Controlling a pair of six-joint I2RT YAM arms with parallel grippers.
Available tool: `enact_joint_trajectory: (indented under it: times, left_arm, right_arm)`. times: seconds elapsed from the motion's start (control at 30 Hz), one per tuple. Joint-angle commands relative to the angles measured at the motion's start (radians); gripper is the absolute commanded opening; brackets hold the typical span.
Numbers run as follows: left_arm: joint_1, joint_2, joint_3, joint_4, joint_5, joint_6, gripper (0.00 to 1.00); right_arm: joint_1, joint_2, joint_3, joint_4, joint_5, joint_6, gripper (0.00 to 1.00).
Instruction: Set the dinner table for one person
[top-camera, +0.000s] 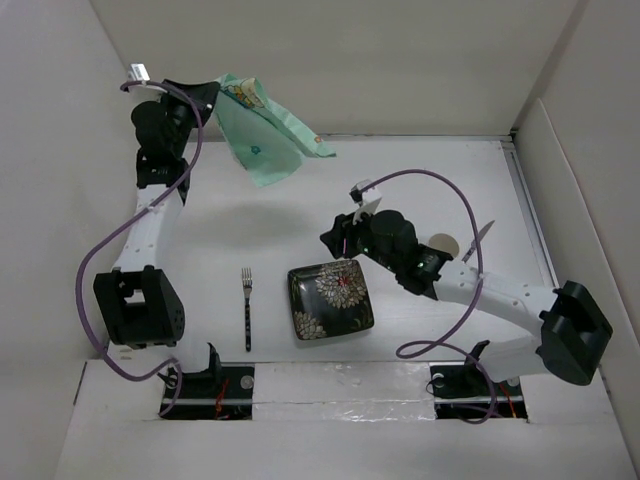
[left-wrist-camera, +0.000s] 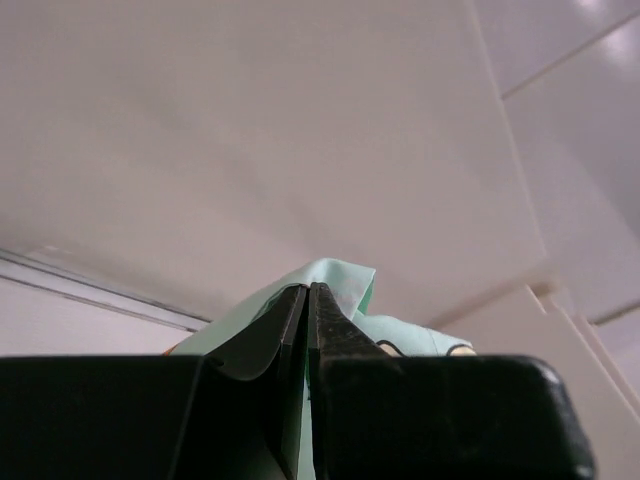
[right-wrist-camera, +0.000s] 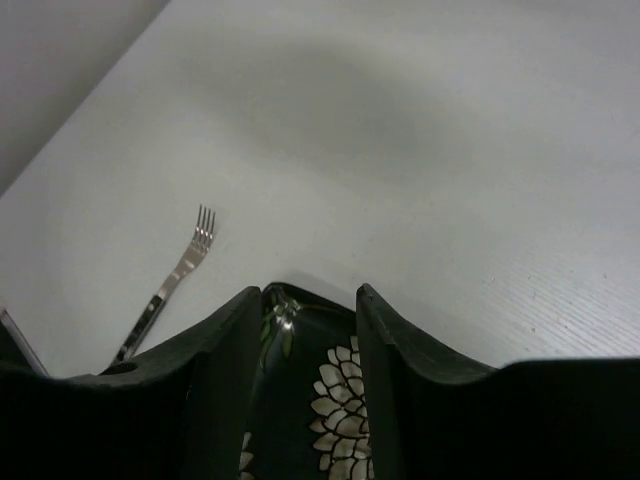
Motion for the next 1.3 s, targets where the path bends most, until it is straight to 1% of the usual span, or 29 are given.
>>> enact_joint_trajectory:
  times: [0.0, 0.03, 0.1, 0.13, 0.2, 0.27, 0.3, 0.33, 0.4, 0.43, 0.5, 0.53, 0.57, 0.6, 0.63, 0.7, 0.73, 0.77, 0.8, 0.87, 0.93, 0.97, 1.0, 1.03, 1.07, 1.1, 1.17, 1.2, 1.27]
  left_arm:
    - [0.004, -0.049, -0.079, 0.049, 0.103, -0.070, 0.00]
    - [0.004, -0.051, -0.102, 0.069, 0.104, -0.070, 0.00]
    - [-0.010, -0.046, -0.147, 0.108, 0.119, -0.128, 0.00]
    - [-0.027, -0.026, -0.180, 0.146, 0.122, -0.141, 0.00]
    - [-0.079, 0.006, -0.197, 0.166, 0.110, -0.152, 0.00]
    - [-0.102, 0.106, -0.175, 0.157, 0.119, -0.147, 0.00]
    - [-0.113, 0.145, -0.161, 0.154, 0.133, -0.142, 0.00]
    - [-0.113, 0.231, -0.121, 0.134, 0.146, -0.142, 0.12]
    - [-0.102, 0.310, -0.066, 0.105, 0.169, -0.115, 0.31]
    - [-0.092, 0.368, 0.010, 0.007, 0.168, -0.090, 0.41]
    - [-0.072, 0.390, 0.060, -0.076, 0.136, -0.034, 0.49]
    - [-0.058, 0.381, 0.078, -0.125, 0.077, 0.021, 0.59]
    - [-0.049, 0.371, 0.091, -0.147, 0.038, 0.054, 0.64]
    - [-0.049, 0.361, 0.103, -0.177, -0.032, 0.086, 0.65]
    - [-0.038, 0.344, 0.141, -0.244, -0.072, 0.153, 0.68]
    - [-0.038, 0.321, 0.155, -0.297, -0.169, 0.212, 0.69]
    - [-0.038, 0.293, 0.133, -0.314, -0.250, 0.235, 0.69]
    - [-0.038, 0.275, 0.110, -0.376, -0.377, 0.267, 0.66]
    - [-0.038, 0.275, 0.105, -0.377, -0.378, 0.267, 0.63]
    - [-0.038, 0.262, 0.082, -0.434, -0.453, 0.263, 0.55]
    - [-0.038, 0.227, -0.002, -0.480, -0.537, 0.249, 0.27]
    - [-0.038, 0.212, -0.041, -0.480, -0.553, 0.232, 0.19]
    - [-0.038, 0.183, -0.109, -0.486, -0.568, 0.221, 0.08]
    - [-0.029, 0.170, -0.139, -0.494, -0.573, 0.208, 0.06]
    - [-0.029, 0.160, -0.166, -0.501, -0.585, 0.183, 0.06]
    - [-0.020, 0.147, -0.205, -0.503, -0.585, 0.174, 0.09]
    - [-0.010, 0.146, -0.225, -0.510, -0.581, 0.163, 0.16]
    - [0.019, 0.146, -0.242, -0.529, -0.576, 0.140, 0.27]
    - [0.042, 0.141, -0.279, -0.520, -0.550, 0.126, 0.38]
  right_arm:
    - [-0.021, -0.046, 0.080, -0.034, 0.104, 0.002, 0.58]
    - [-0.033, -0.046, 0.086, -0.034, 0.105, 0.002, 0.59]
    - [-0.046, -0.040, 0.093, -0.027, 0.106, 0.007, 0.63]
    - [-0.055, -0.031, 0.106, -0.021, 0.106, 0.004, 0.67]
    - [-0.083, 0.012, 0.132, -0.028, 0.111, 0.007, 0.70]
    - [-0.113, 0.055, 0.161, -0.005, 0.103, 0.013, 0.75]
    - [-0.125, 0.116, 0.175, 0.001, 0.093, 0.010, 0.75]
    - [-0.136, 0.147, 0.195, -0.010, 0.082, 0.013, 0.76]
    - [-0.147, 0.205, 0.241, -0.036, 0.089, 0.015, 0.75]
    - [-0.147, 0.253, 0.249, -0.036, 0.086, 0.013, 0.73]
    - [-0.156, 0.294, 0.258, -0.030, 0.076, 0.019, 0.70]
    - [-0.156, 0.336, 0.263, -0.019, 0.068, 0.018, 0.66]
    - [-0.165, 0.357, 0.273, -0.022, 0.053, 0.022, 0.61]
    - [-0.165, 0.377, 0.293, -0.021, 0.043, 0.022, 0.47]
    - [-0.165, 0.420, 0.310, -0.021, 0.033, 0.025, 0.26]
    - [-0.165, 0.466, 0.346, -0.022, -0.010, 0.025, 0.09]
    - [-0.165, 0.491, 0.391, -0.030, -0.027, 0.025, 0.00]
    - [-0.165, 0.558, 0.442, -0.049, -0.058, 0.025, 0.01]
    - [-0.165, 0.558, 0.462, -0.050, -0.058, 0.025, 0.01]
    - [-0.156, 0.601, 0.488, -0.056, -0.084, 0.025, 0.09]
    - [-0.147, 0.609, 0.479, -0.016, -0.096, 0.037, 0.19]
    - [-0.147, 0.603, 0.473, -0.002, -0.096, 0.042, 0.23]
    - [-0.147, 0.598, 0.465, 0.010, -0.096, 0.047, 0.30]
    - [-0.136, 0.594, 0.458, 0.030, -0.096, 0.051, 0.33]
    - [-0.136, 0.585, 0.455, 0.038, -0.096, 0.051, 0.36]
    - [-0.126, 0.581, 0.455, 0.041, -0.096, 0.050, 0.39]
    - [-0.116, 0.572, 0.453, 0.041, -0.096, 0.042, 0.41]
    - [-0.116, 0.557, 0.445, 0.042, -0.096, 0.039, 0.41]
    - [-0.107, 0.546, 0.430, 0.061, -0.096, 0.041, 0.43]
